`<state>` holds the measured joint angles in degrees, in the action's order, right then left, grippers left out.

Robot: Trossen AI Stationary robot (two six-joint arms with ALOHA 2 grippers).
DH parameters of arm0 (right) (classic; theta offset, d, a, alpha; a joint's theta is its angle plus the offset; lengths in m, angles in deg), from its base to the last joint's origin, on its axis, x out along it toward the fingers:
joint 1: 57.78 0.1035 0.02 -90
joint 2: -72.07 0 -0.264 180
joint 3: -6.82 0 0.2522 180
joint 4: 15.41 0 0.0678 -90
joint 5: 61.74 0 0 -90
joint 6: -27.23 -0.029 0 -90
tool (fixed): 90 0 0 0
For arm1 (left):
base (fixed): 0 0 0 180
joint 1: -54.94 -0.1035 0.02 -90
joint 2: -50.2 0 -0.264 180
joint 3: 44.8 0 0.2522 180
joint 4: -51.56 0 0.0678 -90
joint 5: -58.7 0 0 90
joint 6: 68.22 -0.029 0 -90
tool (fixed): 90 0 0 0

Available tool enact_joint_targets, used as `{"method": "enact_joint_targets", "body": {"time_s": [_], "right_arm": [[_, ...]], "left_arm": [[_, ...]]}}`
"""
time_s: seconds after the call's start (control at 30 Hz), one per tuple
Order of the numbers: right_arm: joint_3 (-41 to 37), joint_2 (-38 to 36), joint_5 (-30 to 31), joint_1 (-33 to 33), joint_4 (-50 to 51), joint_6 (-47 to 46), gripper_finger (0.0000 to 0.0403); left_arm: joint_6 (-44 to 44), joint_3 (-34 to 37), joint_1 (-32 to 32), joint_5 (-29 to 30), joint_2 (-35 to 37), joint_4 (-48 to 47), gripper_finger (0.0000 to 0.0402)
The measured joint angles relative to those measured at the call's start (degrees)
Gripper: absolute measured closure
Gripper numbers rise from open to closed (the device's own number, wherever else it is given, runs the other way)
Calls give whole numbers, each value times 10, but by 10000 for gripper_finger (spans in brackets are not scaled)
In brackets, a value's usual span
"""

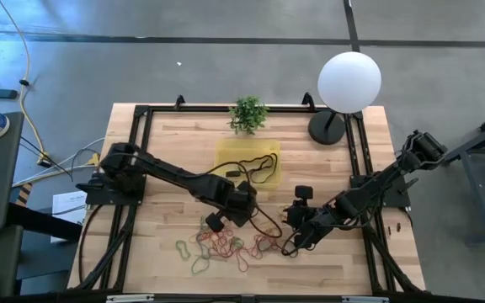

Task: Pick and place rubber bands into bin
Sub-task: Put the red rubber band into the yellow bin

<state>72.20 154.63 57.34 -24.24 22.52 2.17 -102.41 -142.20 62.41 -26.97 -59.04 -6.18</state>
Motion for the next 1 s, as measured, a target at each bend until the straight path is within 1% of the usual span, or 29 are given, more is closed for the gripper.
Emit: {"method": "enact_joint_targets", "body": {"time_s": [0.2, 0.53, 0.7, 0.83, 0.93, 1.0], "right_arm": [[0, 0, 0, 0, 0, 0, 263], [0, 0, 1, 0, 0, 0, 263], [0, 0, 1, 0, -1, 0, 263], [0, 0, 7, 0, 0, 0, 263], [0, 0, 7, 0, -4, 0, 263], [0, 0, 7, 0, -9, 0, 263]], "left_arm": [[4, 0, 13, 62, 42, -3, 402], [10, -1, 12, 178, 115, -13, 402], [-4, -1, 11, 229, 150, -13, 402], [-14, -1, -14, 237, 169, -13, 402], [-23, -1, -52, 237, 171, -14, 402], [-33, 1, -80, 227, 171, -10, 402]]}}
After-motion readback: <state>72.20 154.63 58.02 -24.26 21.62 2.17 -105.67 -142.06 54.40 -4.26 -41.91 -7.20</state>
